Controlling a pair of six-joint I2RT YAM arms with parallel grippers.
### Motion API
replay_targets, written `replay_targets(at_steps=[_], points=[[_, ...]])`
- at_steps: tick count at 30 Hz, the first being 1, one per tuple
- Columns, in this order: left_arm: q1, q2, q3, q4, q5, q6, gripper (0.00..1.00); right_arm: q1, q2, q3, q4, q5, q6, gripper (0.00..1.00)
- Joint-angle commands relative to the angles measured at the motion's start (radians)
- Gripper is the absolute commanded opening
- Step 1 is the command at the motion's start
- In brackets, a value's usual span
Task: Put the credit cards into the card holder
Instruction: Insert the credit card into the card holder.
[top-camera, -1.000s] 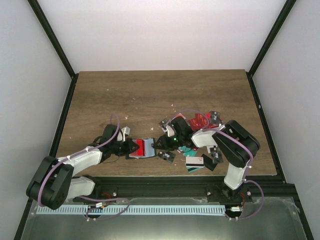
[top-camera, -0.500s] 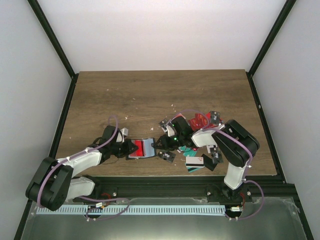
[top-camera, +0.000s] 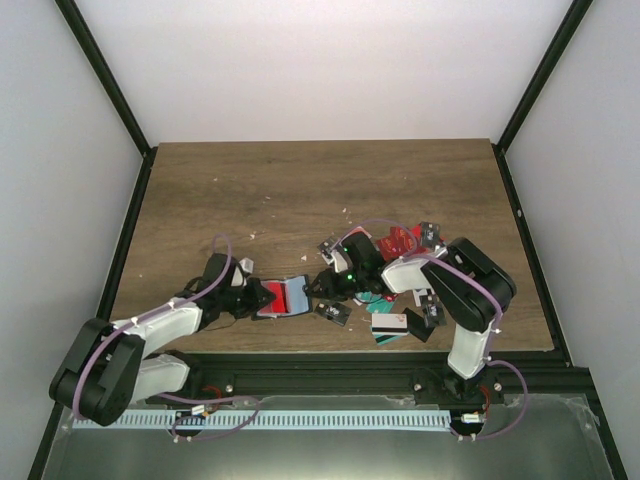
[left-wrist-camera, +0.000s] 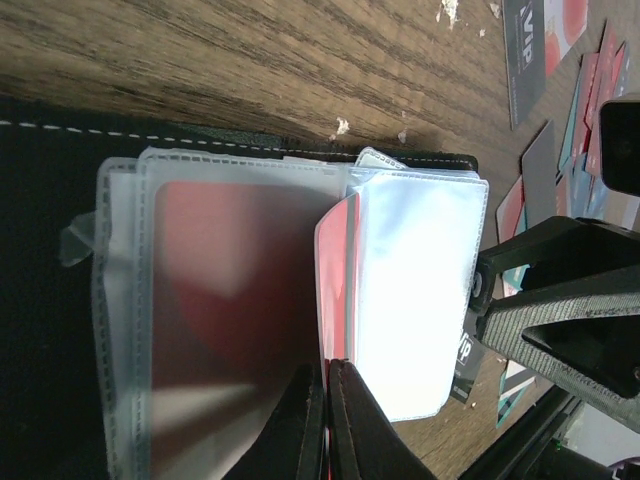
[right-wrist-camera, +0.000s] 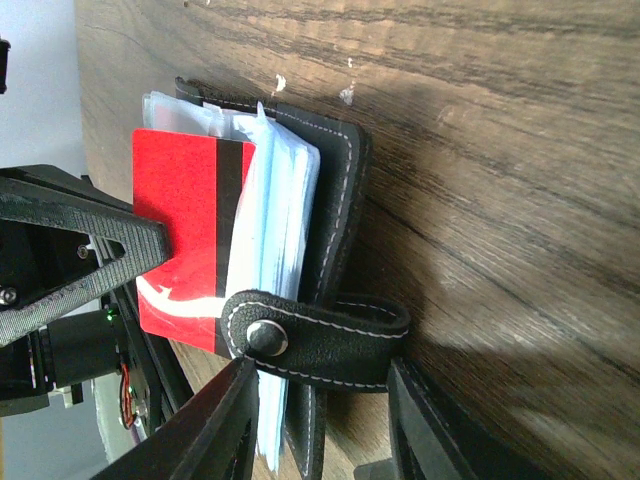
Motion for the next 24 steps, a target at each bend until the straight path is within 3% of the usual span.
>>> replay_targets(at_steps=[1,18,24], points=[[-0.001,0.022,-0.037,-0.009,0.028,-0.017,0.04,0.001,0.042,0.012,-0.008,0.009,0.006,0.37],[0.001,0.221,0.047,0.034,0.228,0.191,0.04,0.001,0.068,0.015,-0.011,0.009,-0.020,0.36],[0.000,0.260,0.083,-0.037,0.174,0.168,0.04,-0.009,0.063,-0.004,-0.001,0.010,-0.024,0.35]])
